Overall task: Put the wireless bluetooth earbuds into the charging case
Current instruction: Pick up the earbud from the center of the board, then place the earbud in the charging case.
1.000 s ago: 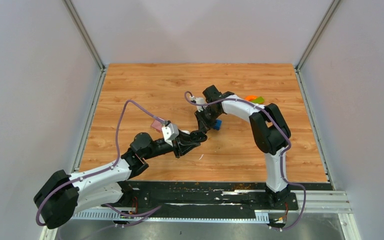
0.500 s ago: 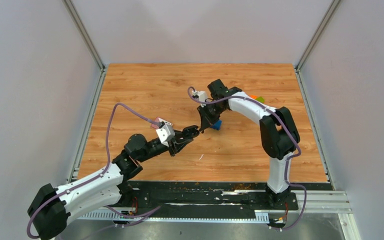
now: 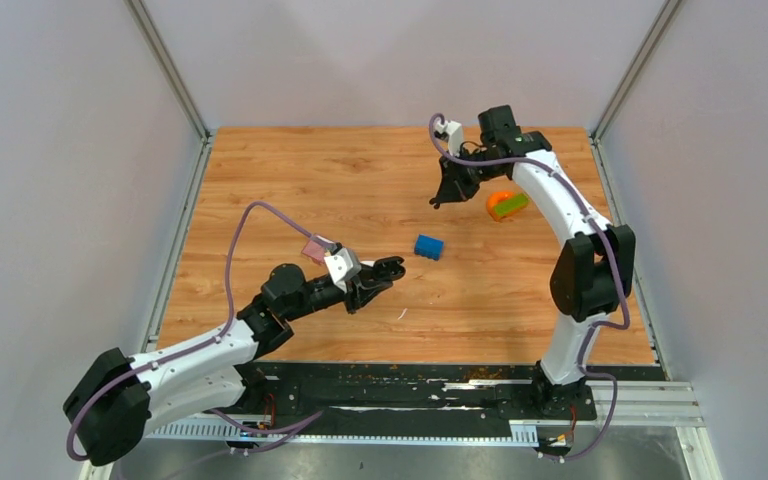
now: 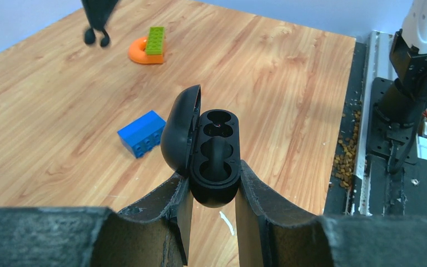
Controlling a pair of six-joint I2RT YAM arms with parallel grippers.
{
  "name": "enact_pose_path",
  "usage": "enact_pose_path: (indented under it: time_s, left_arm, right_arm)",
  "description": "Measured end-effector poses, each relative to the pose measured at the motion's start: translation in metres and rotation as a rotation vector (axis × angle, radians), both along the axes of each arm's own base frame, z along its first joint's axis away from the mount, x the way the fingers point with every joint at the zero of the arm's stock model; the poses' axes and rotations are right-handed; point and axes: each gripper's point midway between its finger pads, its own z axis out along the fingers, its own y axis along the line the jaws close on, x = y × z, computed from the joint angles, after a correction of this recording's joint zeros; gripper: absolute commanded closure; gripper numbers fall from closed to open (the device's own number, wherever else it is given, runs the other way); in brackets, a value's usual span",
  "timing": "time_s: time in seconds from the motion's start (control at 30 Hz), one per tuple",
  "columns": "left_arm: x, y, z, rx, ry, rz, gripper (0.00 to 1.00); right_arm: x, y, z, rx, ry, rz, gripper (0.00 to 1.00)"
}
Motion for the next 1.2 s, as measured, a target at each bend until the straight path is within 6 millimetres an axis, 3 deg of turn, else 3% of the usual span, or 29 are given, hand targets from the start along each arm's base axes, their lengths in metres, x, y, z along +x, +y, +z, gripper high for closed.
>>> enact_pose_path:
  time_s: [0.13,0.3,0.5,0.63,0.8,1.2]
  left_arm:
    - [-0.003,-0.007,-0.009,0.005,0.032,-0.039,1.0]
    - [-0.007,-0.014,-0.021,0.012,0.086,-0.087,1.0]
    - [-0.012,-0.018,-0.015,-0.011,0.085,-0.119,1.0]
    - [-0.016,-0.019,-0.011,-0.027,0.079,-0.147,1.0]
    - [-0.022,-0.022,-0.005,-0.041,0.064,-0.189,1.0]
    - [-0.03,-0.022,0.008,-0.067,0.008,-0.235,1.0]
  right_arm:
    - [-0.006,-0.002,0.047,0.043,-0.118,0.073,1.0]
    - [-0.045,0.003,0.108,0.13,-0.232,0.174,1.0]
    - [-0.089,0.008,0.146,0.156,-0.324,0.283,1.0]
    - [-0.129,0.026,0.148,0.123,-0.357,0.418,1.0]
    - [-0.191,0.047,0.134,0.059,-0.382,0.629,1.0]
    - [-0.225,0.04,0.101,-0.099,-0.382,0.795,1.0]
